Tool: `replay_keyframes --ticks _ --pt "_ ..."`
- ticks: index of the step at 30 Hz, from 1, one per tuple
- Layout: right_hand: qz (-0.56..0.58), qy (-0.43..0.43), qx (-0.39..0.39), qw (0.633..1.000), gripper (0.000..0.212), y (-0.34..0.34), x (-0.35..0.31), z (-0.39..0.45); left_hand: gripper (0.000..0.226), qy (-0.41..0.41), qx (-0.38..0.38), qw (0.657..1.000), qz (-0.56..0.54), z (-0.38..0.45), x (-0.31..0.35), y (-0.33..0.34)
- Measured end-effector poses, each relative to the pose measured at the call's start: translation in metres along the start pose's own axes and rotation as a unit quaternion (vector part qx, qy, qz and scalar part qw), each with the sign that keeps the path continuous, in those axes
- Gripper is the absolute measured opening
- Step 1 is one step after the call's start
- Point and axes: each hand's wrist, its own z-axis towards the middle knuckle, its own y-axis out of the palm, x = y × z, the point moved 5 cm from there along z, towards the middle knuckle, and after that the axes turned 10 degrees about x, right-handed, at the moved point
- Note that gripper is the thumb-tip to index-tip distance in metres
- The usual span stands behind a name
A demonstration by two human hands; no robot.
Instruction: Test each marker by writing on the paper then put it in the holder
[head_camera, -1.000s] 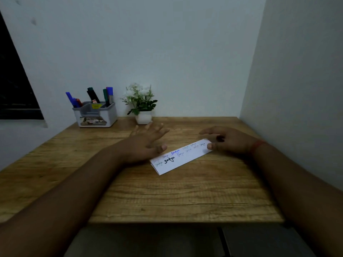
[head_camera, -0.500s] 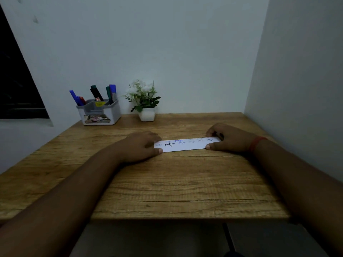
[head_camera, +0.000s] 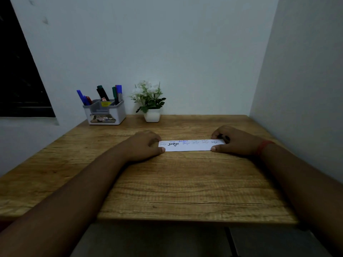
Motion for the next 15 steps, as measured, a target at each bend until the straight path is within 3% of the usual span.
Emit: replay_keyframes --ticks 9,12,15 --pt "0.03 0.024 0.002 0.999 0.044 -0.002 0.005 -0.003 0.066 -0.011 0.014 1.0 0.024 0.001 -0.007 0.003" --pt "0.061 0.036 0.066 0.995 0.045 -0.007 0.002 -0.003 0.081 -0.025 0.075 0.996 0.046 0.004 -0.009 0.0" --pt "0.023 0.045 0.139 0.989 0.06 -0.014 -0.003 0.001 0.086 0.001 0.126 0.983 0.136 0.013 0.002 -0.006"
